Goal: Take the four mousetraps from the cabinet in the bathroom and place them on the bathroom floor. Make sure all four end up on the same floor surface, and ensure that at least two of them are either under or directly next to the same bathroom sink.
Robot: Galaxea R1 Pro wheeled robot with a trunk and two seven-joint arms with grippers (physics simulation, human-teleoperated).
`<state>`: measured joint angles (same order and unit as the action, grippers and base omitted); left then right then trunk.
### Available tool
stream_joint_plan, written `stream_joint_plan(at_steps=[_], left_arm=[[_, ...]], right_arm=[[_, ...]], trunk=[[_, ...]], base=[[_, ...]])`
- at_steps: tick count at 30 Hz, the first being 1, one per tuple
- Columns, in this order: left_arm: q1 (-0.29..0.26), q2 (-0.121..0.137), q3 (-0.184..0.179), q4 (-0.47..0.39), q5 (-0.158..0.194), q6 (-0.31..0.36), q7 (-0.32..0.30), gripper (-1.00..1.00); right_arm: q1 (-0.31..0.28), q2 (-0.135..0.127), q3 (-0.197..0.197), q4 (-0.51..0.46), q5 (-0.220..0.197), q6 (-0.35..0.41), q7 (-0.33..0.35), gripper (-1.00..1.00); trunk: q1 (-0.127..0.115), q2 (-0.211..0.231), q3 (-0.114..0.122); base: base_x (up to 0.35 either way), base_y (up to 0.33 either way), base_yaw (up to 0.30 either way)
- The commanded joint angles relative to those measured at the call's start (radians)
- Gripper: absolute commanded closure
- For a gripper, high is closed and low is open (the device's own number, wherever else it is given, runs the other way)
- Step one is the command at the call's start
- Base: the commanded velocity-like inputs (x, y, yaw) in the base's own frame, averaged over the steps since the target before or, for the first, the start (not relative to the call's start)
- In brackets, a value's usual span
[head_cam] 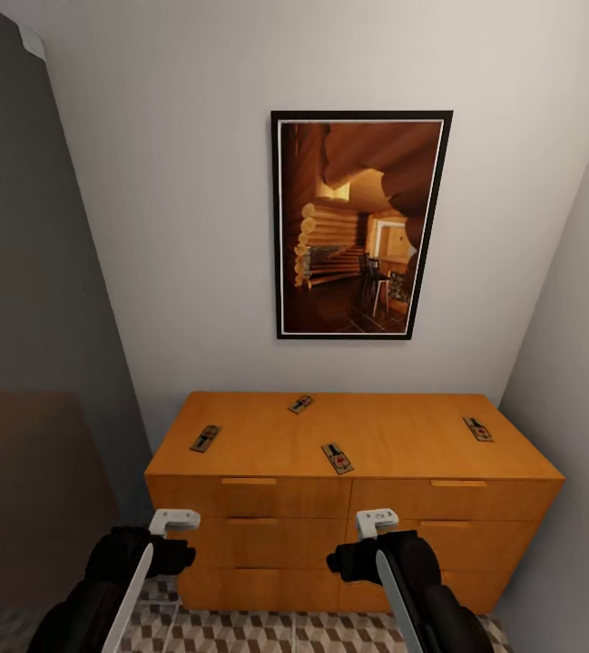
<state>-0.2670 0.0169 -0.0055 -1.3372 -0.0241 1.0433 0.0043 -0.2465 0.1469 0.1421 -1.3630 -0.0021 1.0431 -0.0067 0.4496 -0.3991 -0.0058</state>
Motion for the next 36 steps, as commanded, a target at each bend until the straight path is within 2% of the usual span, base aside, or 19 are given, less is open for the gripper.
stream_joint_plan(at_steps=[1,8,23,36], left_arm=[[-0.009,0.000,-0.001,-0.001,-0.002,0.004,0.000,-1.00],[-0.043,0.000,-0.001,-0.007,-0.002,0.004,0.000,-1.00],[-0.071,0.000,-0.002,-0.042,-0.003,0.004,0.001,-1.00],[-0.111,0.001,-0.002,-0.052,-0.003,0.004,0.002,-1.00]], right_arm=[[-0.008,0.001,0.000,-0.001,0.000,0.004,-0.001,-1.00],[-0.047,0.012,0.000,-0.003,0.000,0.004,-0.001,-1.00],[-0.133,0.024,0.003,-0.011,0.002,0.004,-0.002,-1.00],[-0.219,0.028,0.047,-0.009,0.004,0.004,-0.005,-1.00]], trunk=[[0.000,-0.001,-0.001],[0.000,-0.001,-0.001],[0.000,-0.001,-0.001],[0.000,-0.001,-0.001]], base=[[0.000,0.000,0.000],[0.000,0.000,0.000],[0.000,0.000,0.000],[0.000,0.000,0.000]])
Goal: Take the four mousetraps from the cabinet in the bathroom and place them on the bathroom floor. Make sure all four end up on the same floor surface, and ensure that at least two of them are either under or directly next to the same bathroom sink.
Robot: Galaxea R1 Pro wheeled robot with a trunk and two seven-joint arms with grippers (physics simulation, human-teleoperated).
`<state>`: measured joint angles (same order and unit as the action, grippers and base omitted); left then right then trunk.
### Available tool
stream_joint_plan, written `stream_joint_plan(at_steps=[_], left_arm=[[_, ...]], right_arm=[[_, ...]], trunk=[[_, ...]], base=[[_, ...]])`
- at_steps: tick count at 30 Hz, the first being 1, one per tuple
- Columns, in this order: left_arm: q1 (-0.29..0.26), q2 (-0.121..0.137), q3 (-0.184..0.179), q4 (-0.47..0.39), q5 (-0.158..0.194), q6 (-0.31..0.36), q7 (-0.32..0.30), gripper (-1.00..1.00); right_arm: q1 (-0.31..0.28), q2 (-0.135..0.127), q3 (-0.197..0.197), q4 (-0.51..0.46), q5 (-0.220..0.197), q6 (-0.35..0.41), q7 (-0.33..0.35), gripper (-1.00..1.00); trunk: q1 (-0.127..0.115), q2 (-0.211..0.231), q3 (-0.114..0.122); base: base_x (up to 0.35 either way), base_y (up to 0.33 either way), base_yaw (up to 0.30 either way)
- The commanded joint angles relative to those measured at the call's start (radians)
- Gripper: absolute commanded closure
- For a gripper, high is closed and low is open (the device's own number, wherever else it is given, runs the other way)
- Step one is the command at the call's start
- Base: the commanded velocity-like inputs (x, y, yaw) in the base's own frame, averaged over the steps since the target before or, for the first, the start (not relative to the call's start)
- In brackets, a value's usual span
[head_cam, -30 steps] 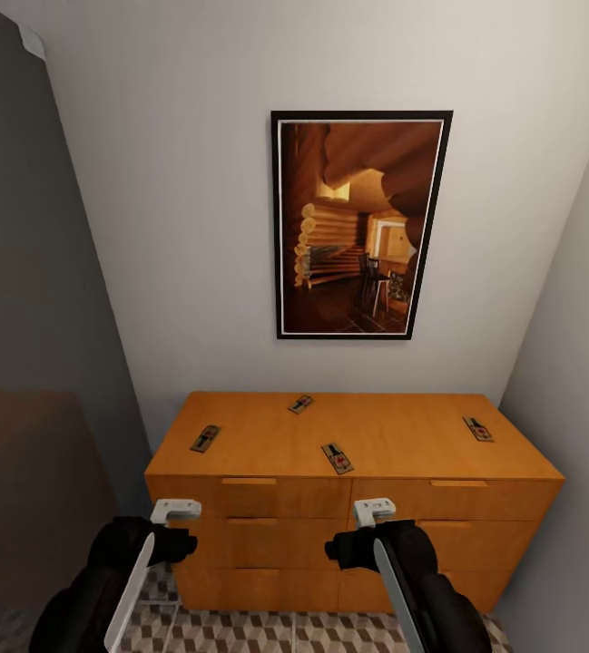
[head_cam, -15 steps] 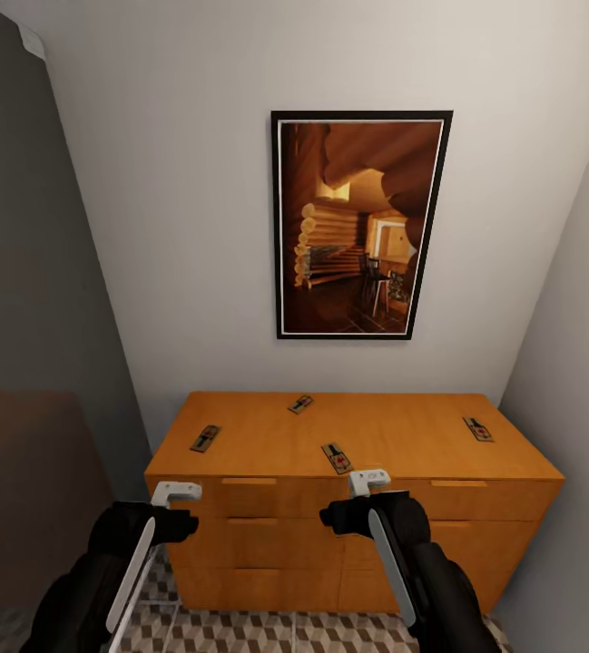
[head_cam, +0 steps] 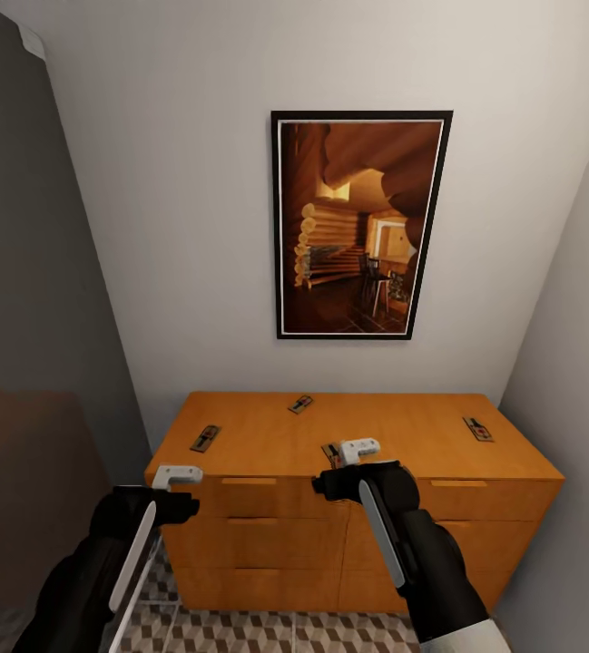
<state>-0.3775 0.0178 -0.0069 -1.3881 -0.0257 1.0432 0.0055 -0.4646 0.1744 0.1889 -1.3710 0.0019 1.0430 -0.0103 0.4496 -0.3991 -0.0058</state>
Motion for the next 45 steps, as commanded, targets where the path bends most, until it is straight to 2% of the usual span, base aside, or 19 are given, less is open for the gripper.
stream_joint_plan(at_steps=[1,20,45], left_arm=[[0.000,0.000,-0.001,-0.001,-0.002,0.004,0.001,-1.00],[-0.048,0.002,-0.001,-0.027,-0.002,0.004,0.001,-1.00],[-0.060,0.008,-0.001,-0.071,0.000,0.004,0.001,-1.00]], right_arm=[[-0.001,0.000,0.000,-0.001,0.000,0.004,-0.001,-1.00],[-0.086,0.000,0.008,0.024,-0.004,0.004,-0.002,-1.00],[-0.171,0.000,0.009,0.156,-0.005,0.004,-0.002,-1.00]], trunk=[[0.000,-0.001,-0.001],[0.000,-0.001,-0.001],[0.000,-0.001,-0.001]], base=[[0.000,0.000,0.000],[0.000,0.000,0.000],[0.000,0.000,0.000]])
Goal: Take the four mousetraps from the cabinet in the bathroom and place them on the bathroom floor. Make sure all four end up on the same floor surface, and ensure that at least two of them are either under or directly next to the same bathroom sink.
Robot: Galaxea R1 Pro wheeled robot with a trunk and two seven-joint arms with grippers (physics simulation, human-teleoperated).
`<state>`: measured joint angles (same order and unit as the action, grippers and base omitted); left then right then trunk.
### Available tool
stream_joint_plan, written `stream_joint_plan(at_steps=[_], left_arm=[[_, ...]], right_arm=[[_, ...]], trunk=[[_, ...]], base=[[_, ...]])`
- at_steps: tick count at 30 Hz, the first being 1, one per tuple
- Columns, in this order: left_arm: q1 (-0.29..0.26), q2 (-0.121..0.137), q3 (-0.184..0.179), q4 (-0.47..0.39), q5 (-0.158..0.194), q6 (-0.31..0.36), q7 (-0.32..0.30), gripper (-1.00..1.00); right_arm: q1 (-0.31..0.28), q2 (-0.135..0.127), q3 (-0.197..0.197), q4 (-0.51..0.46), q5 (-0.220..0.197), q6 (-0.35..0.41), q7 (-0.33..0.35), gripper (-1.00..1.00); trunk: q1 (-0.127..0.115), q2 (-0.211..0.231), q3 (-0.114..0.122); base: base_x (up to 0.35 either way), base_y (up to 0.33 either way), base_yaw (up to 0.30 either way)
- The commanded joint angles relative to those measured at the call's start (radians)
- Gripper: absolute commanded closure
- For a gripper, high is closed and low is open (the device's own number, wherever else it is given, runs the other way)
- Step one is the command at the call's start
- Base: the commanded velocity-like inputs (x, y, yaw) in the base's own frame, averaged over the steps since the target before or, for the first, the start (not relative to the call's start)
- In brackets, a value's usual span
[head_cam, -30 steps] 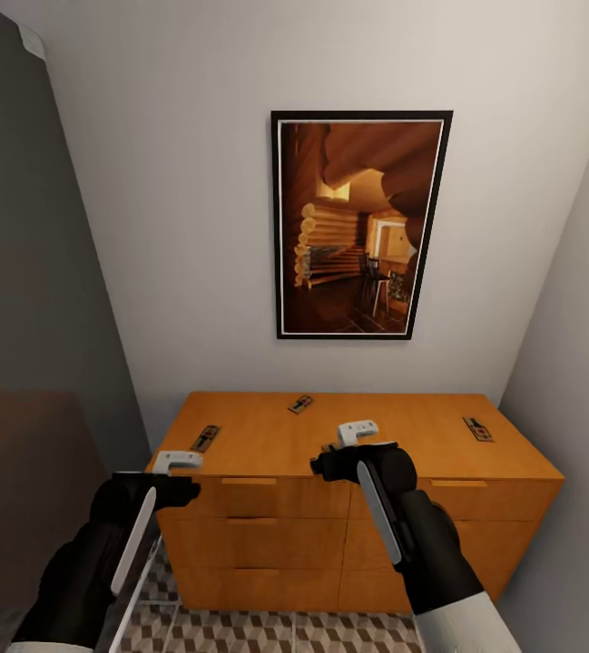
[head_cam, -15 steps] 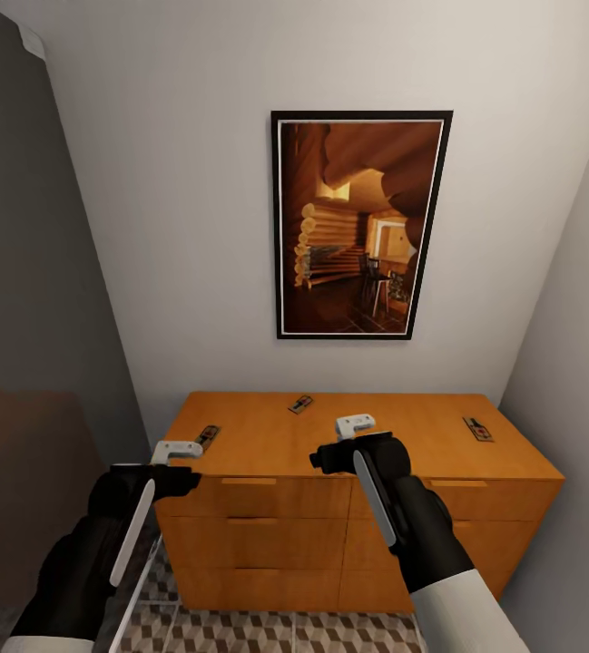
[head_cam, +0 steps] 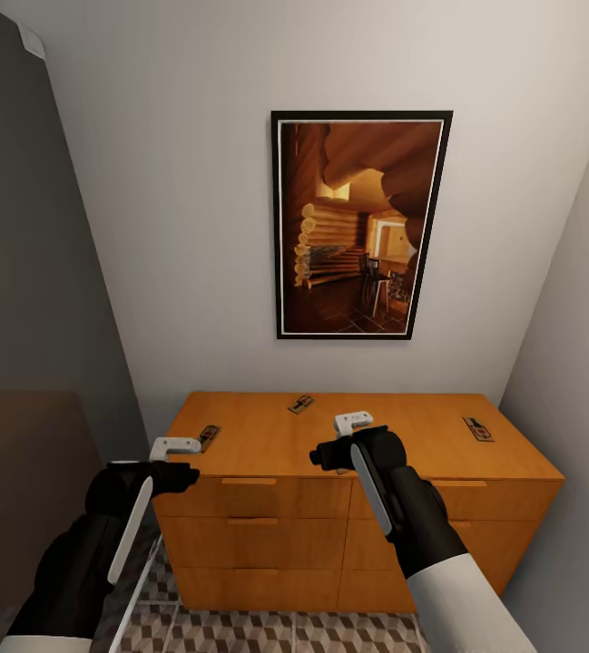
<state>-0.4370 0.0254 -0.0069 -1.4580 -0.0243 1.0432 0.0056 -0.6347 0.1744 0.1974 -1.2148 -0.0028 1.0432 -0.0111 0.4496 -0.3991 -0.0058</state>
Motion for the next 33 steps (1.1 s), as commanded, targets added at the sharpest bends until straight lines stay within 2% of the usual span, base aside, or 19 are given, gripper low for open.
stream_joint_plan(at_steps=[1,13,23,33], left_arm=[[-0.002,0.001,-0.001,-0.001,-0.002,0.004,0.001,-1.00],[-0.042,0.003,-0.001,0.009,-0.002,0.004,0.001,-1.00],[-0.080,0.002,-0.001,0.047,-0.003,0.004,0.001,-1.00],[-0.092,0.002,-0.006,0.059,-0.002,0.004,0.001,-1.00]], right_arm=[[-0.002,0.000,0.001,0.002,0.000,0.004,-0.001,-1.00],[-0.014,0.000,0.001,0.012,0.000,0.004,-0.002,-1.00],[-0.017,0.000,0.001,0.013,0.000,0.004,-0.002,-1.00],[-0.017,0.000,0.001,0.014,0.000,0.004,-0.003,-1.00]], trunk=[[0.000,-0.001,-0.001],[0.000,-0.001,-0.001],[0.000,-0.001,-0.001],[0.000,-0.001,-0.001]], base=[[0.000,0.000,0.000],[0.020,0.000,0.000],[0.162,0.060,0.000],[0.102,0.056,0.000]])
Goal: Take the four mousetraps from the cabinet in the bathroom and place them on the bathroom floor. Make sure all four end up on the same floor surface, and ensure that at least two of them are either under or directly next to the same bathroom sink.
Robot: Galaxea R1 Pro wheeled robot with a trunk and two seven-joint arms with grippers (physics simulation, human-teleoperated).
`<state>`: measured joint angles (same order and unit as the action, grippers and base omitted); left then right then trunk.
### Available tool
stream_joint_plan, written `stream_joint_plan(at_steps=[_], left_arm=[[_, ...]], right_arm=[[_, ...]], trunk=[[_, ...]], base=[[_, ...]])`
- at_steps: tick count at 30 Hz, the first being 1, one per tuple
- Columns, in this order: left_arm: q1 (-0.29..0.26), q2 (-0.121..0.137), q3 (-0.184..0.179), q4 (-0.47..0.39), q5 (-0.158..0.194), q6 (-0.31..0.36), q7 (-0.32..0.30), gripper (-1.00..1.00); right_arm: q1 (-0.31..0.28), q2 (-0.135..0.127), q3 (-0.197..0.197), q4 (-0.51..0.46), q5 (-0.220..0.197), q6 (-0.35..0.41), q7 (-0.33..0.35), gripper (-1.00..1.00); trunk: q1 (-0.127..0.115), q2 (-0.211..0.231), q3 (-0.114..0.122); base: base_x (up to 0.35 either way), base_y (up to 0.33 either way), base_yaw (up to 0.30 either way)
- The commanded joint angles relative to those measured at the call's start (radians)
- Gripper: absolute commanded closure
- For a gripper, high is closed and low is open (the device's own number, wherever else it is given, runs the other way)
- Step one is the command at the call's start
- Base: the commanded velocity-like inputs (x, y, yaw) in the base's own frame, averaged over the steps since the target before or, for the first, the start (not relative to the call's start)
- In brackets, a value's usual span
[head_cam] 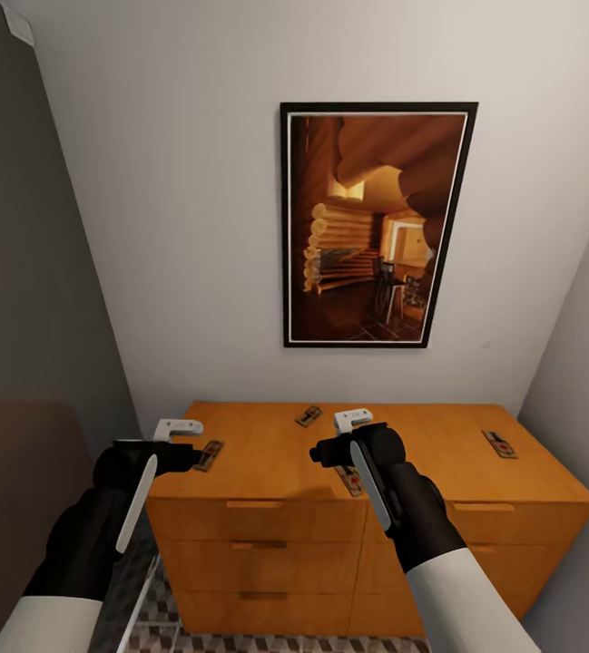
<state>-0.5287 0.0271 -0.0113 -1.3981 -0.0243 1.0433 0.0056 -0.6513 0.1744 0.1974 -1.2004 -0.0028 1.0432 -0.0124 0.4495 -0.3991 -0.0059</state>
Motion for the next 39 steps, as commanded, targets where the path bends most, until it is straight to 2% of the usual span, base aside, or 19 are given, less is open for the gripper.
stream_joint_plan(at_steps=[1,15,39], left_arm=[[-0.001,0.001,-0.004,0.000,-0.002,0.004,0.001,-1.00],[-0.004,0.001,-0.030,-0.001,-0.001,0.004,0.001,-1.00],[-0.003,0.000,-0.038,-0.001,0.000,0.004,0.001,-1.00]], right_arm=[[0.000,0.000,0.001,0.000,0.000,0.004,-0.001,-1.00],[-0.001,0.000,0.001,0.015,0.000,0.004,-0.001,-1.00],[-0.001,0.000,0.001,0.025,0.000,0.004,-0.001,-1.00]], trunk=[[0.001,-0.001,-0.001],[0.001,-0.001,-0.001],[0.001,-0.001,-0.001]], base=[[0.041,0.023,0.000],[0.016,0.009,0.000],[0.004,0.001,0.000]])
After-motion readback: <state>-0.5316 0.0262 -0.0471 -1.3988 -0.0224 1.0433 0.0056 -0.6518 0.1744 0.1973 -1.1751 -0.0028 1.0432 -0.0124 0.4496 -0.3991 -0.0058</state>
